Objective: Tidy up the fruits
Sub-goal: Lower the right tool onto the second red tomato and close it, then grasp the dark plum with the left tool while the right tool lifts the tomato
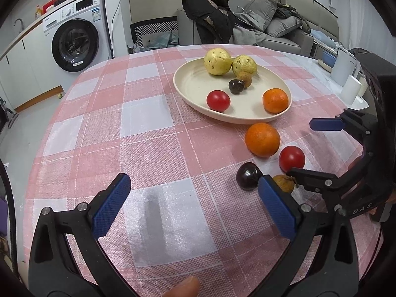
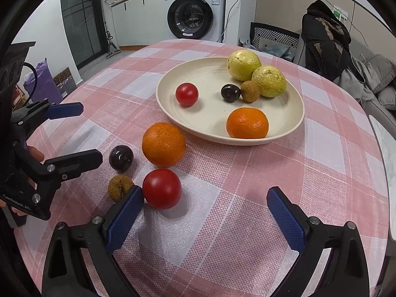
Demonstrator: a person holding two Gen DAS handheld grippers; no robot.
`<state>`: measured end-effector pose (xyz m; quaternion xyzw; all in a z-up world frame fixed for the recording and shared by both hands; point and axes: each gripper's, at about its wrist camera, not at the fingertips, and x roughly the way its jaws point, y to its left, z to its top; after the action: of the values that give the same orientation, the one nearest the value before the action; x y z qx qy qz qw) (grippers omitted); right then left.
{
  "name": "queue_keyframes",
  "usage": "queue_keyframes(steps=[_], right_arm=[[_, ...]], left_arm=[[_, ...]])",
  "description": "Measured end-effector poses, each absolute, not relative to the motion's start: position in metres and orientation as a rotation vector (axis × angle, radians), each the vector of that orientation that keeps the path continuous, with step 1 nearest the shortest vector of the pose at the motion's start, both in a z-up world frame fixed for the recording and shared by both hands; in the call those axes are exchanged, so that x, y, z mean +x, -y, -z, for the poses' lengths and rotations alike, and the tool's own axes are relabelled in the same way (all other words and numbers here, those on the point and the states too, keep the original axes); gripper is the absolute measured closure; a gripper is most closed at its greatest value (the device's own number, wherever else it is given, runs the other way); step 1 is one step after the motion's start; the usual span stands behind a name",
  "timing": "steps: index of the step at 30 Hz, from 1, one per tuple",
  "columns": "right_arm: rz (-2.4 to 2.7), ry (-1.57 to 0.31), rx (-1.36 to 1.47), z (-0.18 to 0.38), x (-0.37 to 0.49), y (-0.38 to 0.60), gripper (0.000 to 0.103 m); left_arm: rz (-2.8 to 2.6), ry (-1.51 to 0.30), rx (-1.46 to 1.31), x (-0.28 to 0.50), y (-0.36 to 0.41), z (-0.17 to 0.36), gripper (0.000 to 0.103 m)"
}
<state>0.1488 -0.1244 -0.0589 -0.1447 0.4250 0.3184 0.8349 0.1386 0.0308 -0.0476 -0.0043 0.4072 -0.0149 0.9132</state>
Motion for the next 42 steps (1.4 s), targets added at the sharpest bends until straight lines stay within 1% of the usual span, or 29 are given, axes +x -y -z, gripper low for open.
queue_keyframes(steps=[3,5,9,10,13,16,20,25,29,42], right_arm=[[-0.699,-0.897,-0.292,0.058,0.147,0.125,0.012],[-0.719,-0.9,-0.287,0.057,0.146,0.124,0.023],[-0.746,-0.9,-0.283,0.057,0.144,0.122,0.031],[-0.754,-0.899,-0.278,0.056,0.144,0.121,0.036],[-0.769,-0.9,-0.266,0.056,0.144,0.122,0.04],[-0.786,-0.905,-0.258,0.055,0.143,0.122,0.05],[-0.8,-0.907,-0.266,0.056,0.141,0.119,0.059],[-0.803,-0.906,-0.282,0.057,0.138,0.116,0.064],[-0.806,-0.903,-0.275,0.057,0.136,0.118,0.072],[-0.789,-0.837,-0.203,0.039,0.138,0.137,0.072]], left_arm=[[0.034,-0.841,-0.007,0.138,-0.03,0.049,0.0],[0.036,-0.845,-0.004,0.139,-0.029,0.05,0.0],[0.034,-0.852,-0.001,0.14,-0.028,0.052,0.0],[0.034,-0.853,-0.001,0.14,-0.028,0.052,0.0],[0.034,-0.859,0.007,0.141,-0.026,0.054,0.0],[0.04,-0.864,0.017,0.142,-0.024,0.056,0.0],[0.04,-0.866,0.02,0.143,-0.023,0.057,0.0],[0.042,-0.87,0.022,0.144,-0.022,0.058,0.0],[0.045,-0.873,0.022,0.145,-0.022,0.059,0.0],[0.067,-0.895,0.033,0.153,-0.016,0.062,0.0]])
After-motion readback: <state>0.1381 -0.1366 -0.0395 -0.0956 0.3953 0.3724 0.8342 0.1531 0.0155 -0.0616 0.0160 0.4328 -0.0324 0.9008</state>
